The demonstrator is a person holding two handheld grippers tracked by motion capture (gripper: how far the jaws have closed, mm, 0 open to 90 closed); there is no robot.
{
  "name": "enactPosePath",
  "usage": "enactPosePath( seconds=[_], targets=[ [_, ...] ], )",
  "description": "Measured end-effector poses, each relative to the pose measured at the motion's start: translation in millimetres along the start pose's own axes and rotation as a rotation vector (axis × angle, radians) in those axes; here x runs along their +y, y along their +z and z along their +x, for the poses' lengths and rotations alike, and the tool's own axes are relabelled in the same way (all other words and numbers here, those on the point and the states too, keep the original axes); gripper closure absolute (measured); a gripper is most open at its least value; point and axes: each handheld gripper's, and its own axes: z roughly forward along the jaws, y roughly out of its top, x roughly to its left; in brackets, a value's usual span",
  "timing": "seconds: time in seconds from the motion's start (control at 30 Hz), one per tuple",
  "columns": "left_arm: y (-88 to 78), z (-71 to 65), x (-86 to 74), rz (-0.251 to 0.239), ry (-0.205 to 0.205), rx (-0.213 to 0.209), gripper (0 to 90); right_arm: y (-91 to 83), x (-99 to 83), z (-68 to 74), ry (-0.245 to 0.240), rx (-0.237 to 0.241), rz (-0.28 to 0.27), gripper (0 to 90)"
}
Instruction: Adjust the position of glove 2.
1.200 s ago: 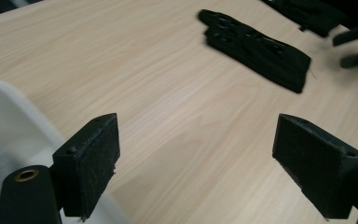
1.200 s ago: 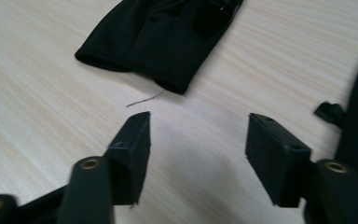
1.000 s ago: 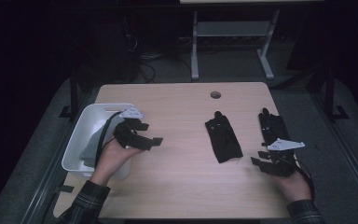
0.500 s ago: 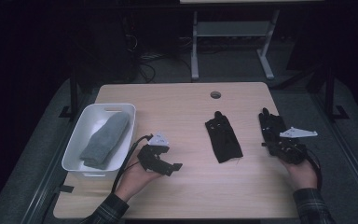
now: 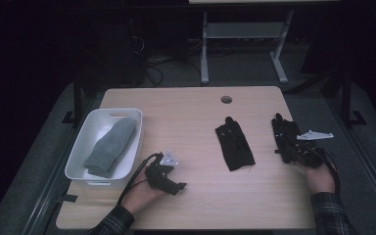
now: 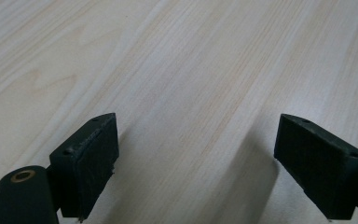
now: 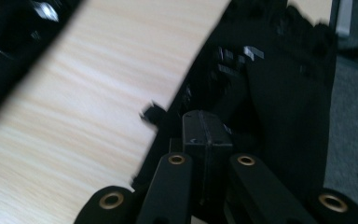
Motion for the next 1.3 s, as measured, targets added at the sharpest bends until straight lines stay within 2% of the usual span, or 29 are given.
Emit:
enactPosePath(
  seconds=[0.03,0.1,0.3,0.43,0.7,0.8,0.93,1.3],
  targets=[
    [0.5,-1.3,-0.8,-0.005,0.014,0.001,12.5,2.0,-2.1,-1.2,-0.001,0.000,0.022,90.0],
    [0.8,-1.9,-2.8,-0.023,0.014,0.000,12.3,4.7,-4.7,-2.9,0.006,0.023,0.044,90.0],
    [0.7,0.9,-8.8,-0.069,0.033,-0.012,12.4,2.7,-6.7,5.9,-0.024,0.050,0.061,90.0],
    [1.0,2.0,-10.5,-0.085,0.033,-0.015,12.4,-1.2,-10.0,13.0,-0.040,0.090,0.063,90.0],
    [1.2,2.5,-11.8,-0.097,0.037,-0.016,12.4,-9.2,-13.4,38.9,-0.079,0.145,0.092,90.0],
    [1.3,2.5,-12.0,-0.100,0.036,-0.016,12.4,-11.2,-13.5,50.9,-0.114,0.153,0.103,90.0],
    [1.4,2.4,-12.4,-0.103,0.035,-0.016,12.4,-15.4,-16.2,63.7,-0.135,0.178,0.111,90.0],
    [1.5,2.9,-12.1,-0.102,0.041,-0.014,12.4,-31.5,-29.5,98.9,-0.204,0.271,0.126,90.0]
  ],
)
